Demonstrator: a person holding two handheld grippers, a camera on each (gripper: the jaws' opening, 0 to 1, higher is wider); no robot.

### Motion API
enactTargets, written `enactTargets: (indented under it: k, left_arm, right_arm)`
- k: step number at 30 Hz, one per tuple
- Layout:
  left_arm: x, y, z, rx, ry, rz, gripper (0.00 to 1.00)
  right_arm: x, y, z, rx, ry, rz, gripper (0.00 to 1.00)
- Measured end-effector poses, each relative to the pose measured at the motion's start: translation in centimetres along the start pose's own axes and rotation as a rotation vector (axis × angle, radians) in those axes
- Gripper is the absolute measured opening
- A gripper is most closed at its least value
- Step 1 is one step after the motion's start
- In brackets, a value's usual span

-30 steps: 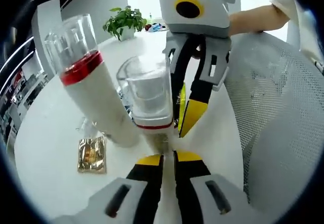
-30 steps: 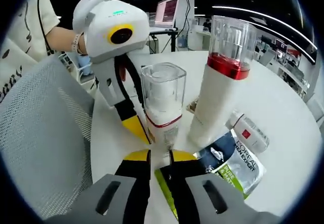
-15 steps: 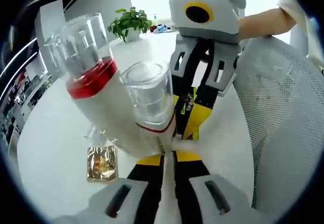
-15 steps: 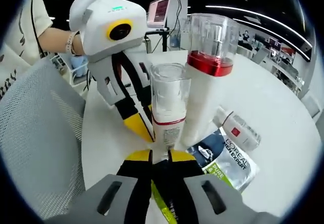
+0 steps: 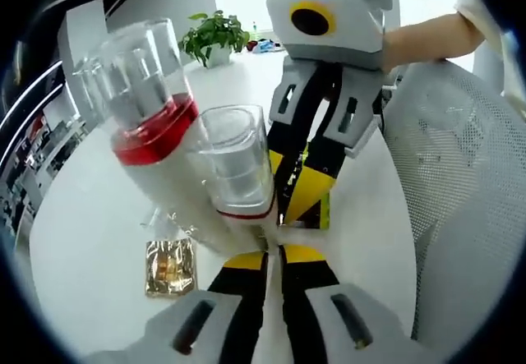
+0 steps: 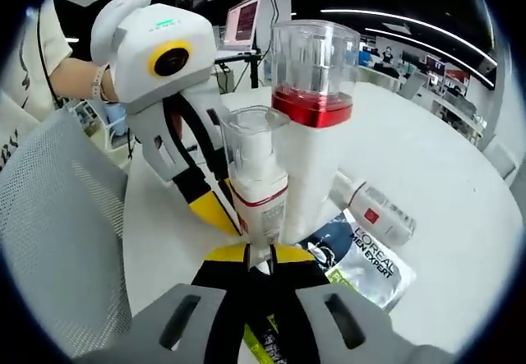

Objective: Arrange the skincare products in the storage area until every visible bottle or jar stands upright without overlapping.

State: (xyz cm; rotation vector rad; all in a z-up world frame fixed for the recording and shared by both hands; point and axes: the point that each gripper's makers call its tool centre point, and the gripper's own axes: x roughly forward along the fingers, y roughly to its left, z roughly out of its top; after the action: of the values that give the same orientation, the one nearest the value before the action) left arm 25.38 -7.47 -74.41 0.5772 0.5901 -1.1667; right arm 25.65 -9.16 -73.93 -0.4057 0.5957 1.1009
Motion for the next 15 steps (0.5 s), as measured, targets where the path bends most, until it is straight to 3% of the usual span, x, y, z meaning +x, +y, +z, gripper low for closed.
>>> enactTargets:
  k: [15]
  left_arm:
    - [-0.89, 0.11, -0.29, -0.003, 0.008, 0.012, 0.06]
  right_arm:
    - [0.67, 0.70, 0.27, 0.007, 0.001, 0.018, 0.10]
